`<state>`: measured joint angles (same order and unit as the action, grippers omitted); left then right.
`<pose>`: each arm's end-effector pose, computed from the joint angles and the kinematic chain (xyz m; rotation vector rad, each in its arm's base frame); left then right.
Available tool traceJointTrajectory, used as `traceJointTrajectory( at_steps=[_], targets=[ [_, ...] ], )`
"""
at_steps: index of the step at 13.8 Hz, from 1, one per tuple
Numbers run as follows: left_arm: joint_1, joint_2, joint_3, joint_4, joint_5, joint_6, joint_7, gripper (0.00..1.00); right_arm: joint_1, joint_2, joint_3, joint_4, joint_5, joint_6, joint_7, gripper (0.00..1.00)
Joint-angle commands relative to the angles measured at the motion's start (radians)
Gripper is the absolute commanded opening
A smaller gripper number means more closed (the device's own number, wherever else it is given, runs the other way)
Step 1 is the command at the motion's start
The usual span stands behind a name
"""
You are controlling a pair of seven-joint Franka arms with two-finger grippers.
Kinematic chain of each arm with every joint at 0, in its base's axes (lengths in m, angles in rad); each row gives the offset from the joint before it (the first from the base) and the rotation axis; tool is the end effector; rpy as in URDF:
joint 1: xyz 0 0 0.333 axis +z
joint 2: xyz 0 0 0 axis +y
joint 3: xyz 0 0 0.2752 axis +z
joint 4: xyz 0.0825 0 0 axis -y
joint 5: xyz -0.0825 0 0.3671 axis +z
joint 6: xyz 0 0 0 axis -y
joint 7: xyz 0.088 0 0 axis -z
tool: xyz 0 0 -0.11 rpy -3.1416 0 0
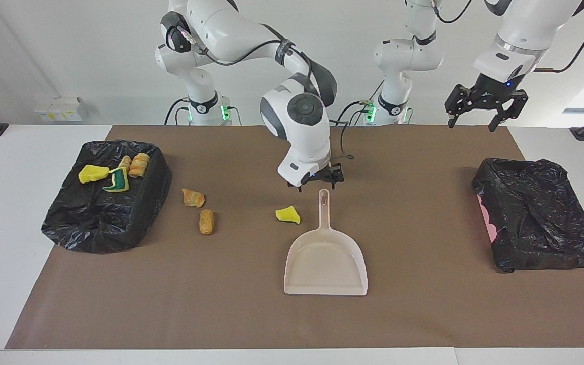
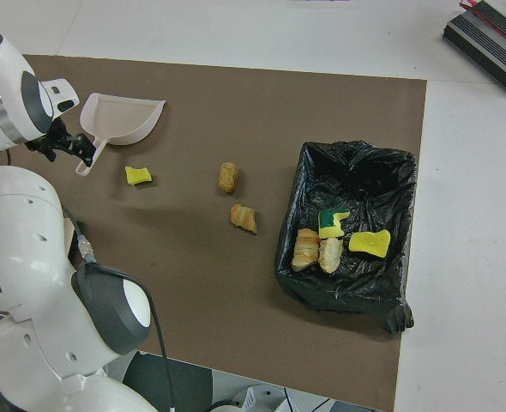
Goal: Sweep and dump trash in bin
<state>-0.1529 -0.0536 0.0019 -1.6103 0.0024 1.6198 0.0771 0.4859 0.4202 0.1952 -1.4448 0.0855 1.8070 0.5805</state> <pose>0.5223 -0.0792 0.5957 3.1196 -0.3574 0.0992 0.5062 0.3978 0.4134 -3.0318 -0.0968 0.2073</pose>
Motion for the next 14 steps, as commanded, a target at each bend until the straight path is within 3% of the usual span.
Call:
traceJointTrajectory(
  at_steps=[1, 8, 10, 11, 14],
  targets=[
    [-0.024, 0.056, -0.028, -0.011, -0.010, 0.086, -0.006, 1.00, 0.045, -0.161, -0.002, -0.219, 0.019, 0.032, 0.006, 1.00],
    [-0.022, 0.198, -0.192, -0.046, 0.002, 0.299, -0.192, 1.00, 0.195, -0.389, 0.001, -0.623, 0.023, 0.267, 0.157, 1.00],
    [-0.022, 0.231, -0.236, -0.046, 0.019, 0.327, -0.239, 1.00, 0.258, -0.380, 0.000, -0.669, 0.025, 0.294, 0.229, 1.00],
    [-0.024, 0.259, -0.276, -0.046, 0.059, 0.339, -0.278, 1.00, 0.279, -0.376, 0.000, -0.704, 0.025, 0.363, 0.269, 1.00],
    [-0.030, 0.340, -0.368, -0.053, 0.143, 0.419, -0.505, 1.00, 0.318, -0.373, 0.000, -0.769, 0.025, 0.437, 0.283, 0.96]
  ],
)
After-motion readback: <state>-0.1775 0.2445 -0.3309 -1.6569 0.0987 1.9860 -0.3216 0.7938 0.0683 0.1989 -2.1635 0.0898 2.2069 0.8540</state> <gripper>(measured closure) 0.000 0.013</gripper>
